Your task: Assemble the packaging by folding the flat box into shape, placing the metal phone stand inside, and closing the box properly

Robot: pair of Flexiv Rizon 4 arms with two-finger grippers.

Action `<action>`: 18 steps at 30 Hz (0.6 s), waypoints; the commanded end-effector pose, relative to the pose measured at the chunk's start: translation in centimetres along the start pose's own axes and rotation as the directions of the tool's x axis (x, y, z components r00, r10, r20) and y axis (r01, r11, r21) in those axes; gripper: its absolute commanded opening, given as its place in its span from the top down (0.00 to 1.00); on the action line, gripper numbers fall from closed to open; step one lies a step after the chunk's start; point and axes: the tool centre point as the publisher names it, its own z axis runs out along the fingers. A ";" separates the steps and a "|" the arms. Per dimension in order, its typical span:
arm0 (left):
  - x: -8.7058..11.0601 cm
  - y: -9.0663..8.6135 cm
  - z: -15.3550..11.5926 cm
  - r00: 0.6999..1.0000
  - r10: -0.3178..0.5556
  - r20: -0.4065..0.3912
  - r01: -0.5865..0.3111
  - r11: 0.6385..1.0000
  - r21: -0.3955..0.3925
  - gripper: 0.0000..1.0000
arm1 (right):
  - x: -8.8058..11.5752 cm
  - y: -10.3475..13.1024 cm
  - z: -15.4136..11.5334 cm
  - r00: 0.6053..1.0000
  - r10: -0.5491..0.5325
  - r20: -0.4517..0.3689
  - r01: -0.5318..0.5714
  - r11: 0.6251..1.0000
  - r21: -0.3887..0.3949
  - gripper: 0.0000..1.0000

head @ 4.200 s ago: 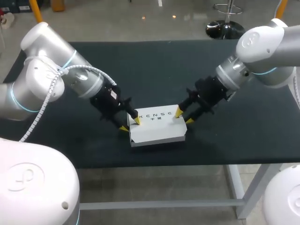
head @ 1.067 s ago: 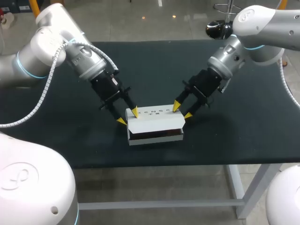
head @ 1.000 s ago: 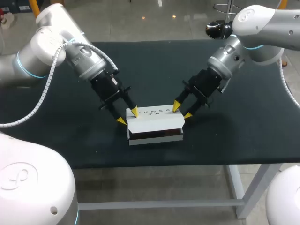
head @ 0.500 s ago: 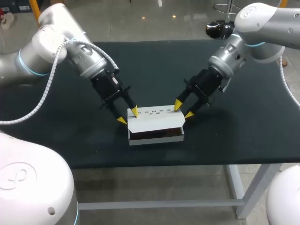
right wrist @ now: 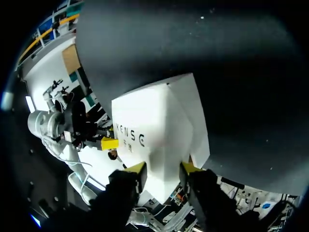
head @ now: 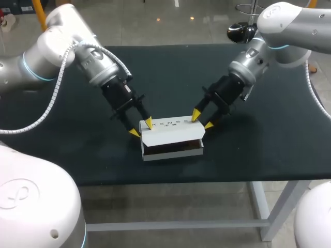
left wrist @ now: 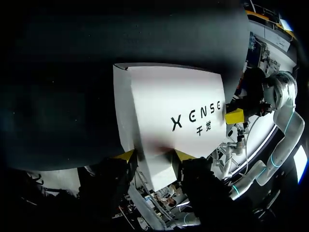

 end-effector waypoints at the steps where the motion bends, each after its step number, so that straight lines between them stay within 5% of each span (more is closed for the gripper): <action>1: 0.3 -0.5 0.0 1.000 -0.004 0.004 0.004 1.000 -0.017 0.50 | 0.5 0.4 0.0 1.000 0.003 0.004 -0.003 1.000 0.029 0.52; 18: 0.2 -0.3 -0.4 1.000 -0.027 -0.001 0.027 0.999 -0.045 0.49 | 0.9 0.1 -0.1 1.000 0.014 0.000 -0.014 0.998 0.056 0.52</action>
